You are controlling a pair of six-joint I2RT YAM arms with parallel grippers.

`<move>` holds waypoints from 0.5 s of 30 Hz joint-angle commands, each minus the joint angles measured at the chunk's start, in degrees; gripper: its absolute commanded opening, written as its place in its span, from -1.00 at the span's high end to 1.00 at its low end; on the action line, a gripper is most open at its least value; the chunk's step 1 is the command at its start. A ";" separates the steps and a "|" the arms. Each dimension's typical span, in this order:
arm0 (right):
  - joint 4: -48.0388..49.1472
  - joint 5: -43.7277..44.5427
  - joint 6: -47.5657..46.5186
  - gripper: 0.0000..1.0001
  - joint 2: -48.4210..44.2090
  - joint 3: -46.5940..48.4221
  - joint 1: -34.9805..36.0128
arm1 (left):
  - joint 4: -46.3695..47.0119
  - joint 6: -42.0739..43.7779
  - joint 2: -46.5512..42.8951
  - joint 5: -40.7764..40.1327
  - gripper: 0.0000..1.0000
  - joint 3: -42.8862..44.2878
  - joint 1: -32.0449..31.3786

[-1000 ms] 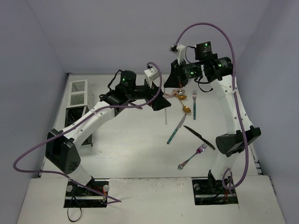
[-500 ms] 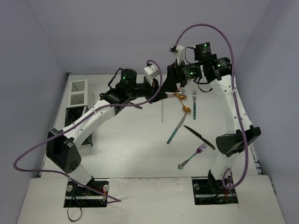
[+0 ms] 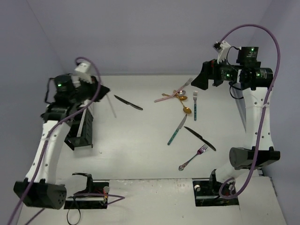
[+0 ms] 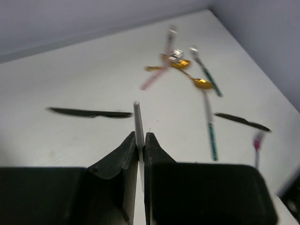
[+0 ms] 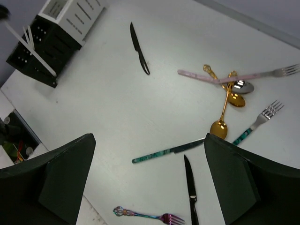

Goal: Sort the eating utensils into containers

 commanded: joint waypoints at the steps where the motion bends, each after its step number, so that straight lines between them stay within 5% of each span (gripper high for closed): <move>1: 1.27 3.17 -3.33 -1.00 -3.16 -7.69 1.52 | -9.46 7.40 -11.37 -2.35 1.00 0.88 8.87; 7: 2.77 4.22 -4.60 -1.00 -4.79 -16.77 1.52 | -14.78 18.49 -23.77 -17.39 1.00 -5.18 11.78; 15: 2.94 4.11 -5.07 -0.98 -6.74 -20.32 1.99 | -11.38 20.30 -27.10 -26.57 1.00 -14.05 12.46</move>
